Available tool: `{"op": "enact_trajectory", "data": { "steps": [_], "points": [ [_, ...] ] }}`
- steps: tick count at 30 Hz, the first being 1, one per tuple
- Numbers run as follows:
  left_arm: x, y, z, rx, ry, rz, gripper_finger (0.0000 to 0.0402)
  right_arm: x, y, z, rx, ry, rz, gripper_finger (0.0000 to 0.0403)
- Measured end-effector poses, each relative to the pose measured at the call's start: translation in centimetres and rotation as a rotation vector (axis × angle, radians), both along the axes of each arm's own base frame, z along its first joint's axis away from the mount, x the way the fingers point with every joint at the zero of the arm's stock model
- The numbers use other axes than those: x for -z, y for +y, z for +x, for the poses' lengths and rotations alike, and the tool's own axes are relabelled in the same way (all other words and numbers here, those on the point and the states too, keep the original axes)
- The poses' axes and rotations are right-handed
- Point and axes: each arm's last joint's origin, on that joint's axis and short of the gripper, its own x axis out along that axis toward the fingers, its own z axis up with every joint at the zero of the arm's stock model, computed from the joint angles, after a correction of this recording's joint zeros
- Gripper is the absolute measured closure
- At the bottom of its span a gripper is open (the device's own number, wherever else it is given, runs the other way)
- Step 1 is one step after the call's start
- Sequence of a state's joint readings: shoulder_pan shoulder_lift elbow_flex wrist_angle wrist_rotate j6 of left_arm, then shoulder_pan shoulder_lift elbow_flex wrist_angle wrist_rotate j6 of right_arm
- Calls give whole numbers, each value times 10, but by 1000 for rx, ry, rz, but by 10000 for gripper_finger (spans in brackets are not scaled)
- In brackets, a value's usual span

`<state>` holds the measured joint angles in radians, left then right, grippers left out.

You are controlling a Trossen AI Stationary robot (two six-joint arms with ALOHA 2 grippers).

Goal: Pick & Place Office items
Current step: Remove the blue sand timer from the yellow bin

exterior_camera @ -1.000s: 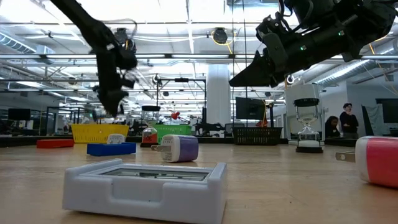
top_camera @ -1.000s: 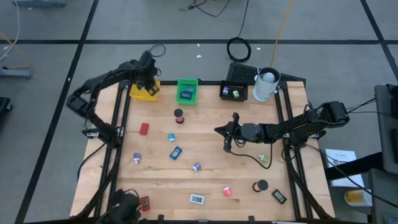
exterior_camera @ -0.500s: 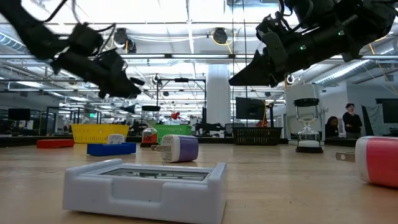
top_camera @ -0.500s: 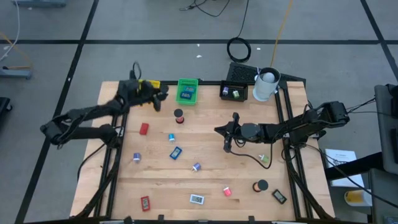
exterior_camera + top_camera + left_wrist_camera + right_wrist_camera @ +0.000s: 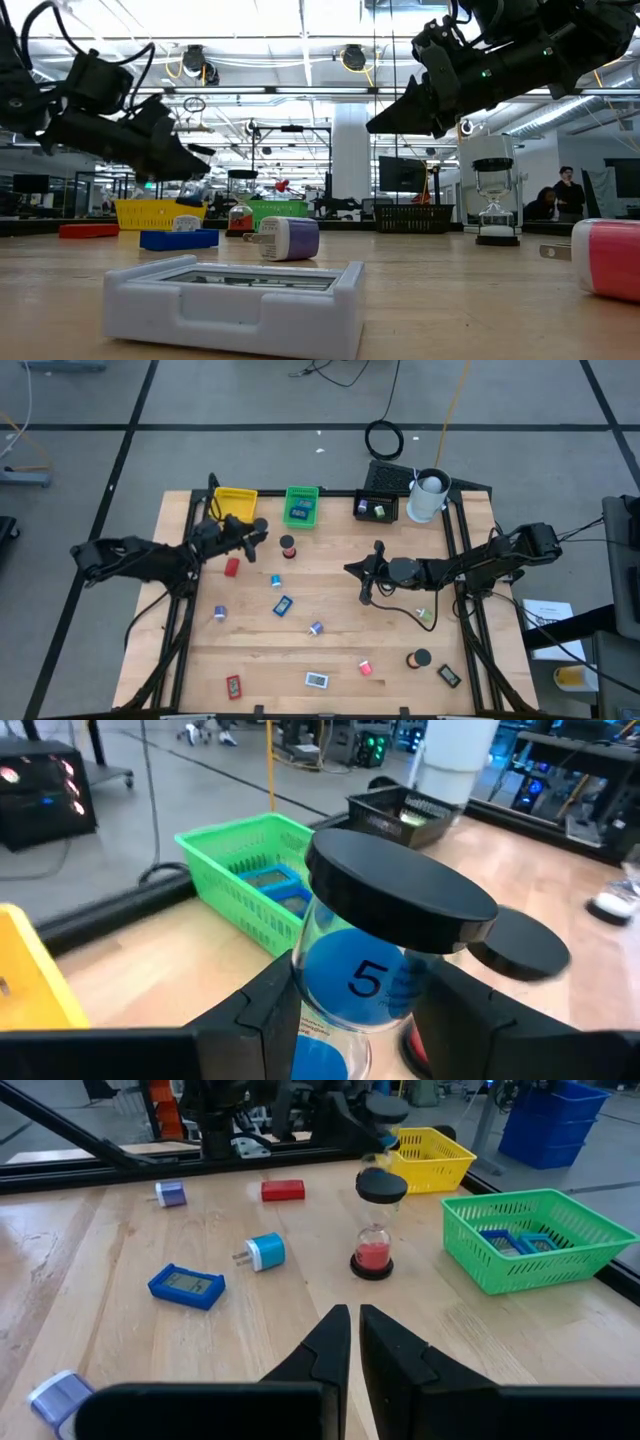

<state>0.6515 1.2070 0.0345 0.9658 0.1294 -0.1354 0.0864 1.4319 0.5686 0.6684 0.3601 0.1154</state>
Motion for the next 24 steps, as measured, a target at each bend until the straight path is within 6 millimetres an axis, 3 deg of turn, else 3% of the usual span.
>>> {"op": "enact_trajectory", "data": {
  "steps": [24],
  "points": [
    [21,-6,11,43,81,-58,236,0,0,0,-1,1,-4,380]
  ]
}}
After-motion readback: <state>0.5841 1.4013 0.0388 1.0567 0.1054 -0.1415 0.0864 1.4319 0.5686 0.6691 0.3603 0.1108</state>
